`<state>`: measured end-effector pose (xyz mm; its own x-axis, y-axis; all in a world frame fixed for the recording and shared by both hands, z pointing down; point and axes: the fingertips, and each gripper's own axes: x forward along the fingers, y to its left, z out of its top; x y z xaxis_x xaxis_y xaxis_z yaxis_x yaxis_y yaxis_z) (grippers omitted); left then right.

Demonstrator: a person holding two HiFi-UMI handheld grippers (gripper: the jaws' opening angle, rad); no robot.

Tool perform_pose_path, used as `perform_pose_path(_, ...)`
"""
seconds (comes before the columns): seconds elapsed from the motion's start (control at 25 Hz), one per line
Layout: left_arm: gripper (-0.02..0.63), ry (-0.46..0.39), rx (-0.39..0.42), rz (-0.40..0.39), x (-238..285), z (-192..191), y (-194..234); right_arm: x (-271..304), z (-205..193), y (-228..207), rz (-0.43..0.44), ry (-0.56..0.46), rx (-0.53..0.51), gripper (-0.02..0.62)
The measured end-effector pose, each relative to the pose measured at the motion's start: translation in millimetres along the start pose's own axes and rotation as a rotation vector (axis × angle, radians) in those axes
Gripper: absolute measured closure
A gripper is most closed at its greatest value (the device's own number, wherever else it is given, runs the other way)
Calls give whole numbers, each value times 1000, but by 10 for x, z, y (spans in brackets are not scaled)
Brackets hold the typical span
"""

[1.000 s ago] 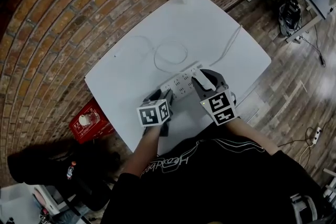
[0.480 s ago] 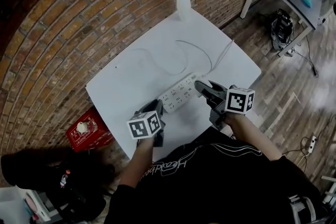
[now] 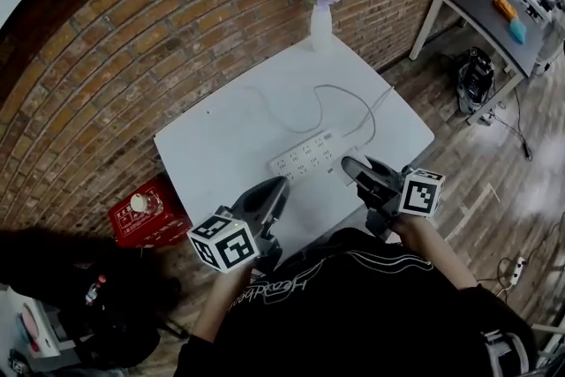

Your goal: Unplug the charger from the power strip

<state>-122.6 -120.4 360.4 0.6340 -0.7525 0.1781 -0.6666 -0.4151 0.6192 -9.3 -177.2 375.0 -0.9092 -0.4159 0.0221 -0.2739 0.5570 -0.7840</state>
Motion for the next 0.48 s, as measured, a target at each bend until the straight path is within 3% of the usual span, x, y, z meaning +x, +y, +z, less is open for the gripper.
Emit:
perform_pose_path(0.12,598,-13,59,-18,-64,16,-258,-69,-36,118,23,27,-23,476)
perform_pose_path(0.28,598,-27,122,23,-15,61,-364,-114,3,218,31,72,-92,476)
perform_pose_path(0.48,598,-37,100,51,119,10,-488,-188,71,275,53,108,-133,476)
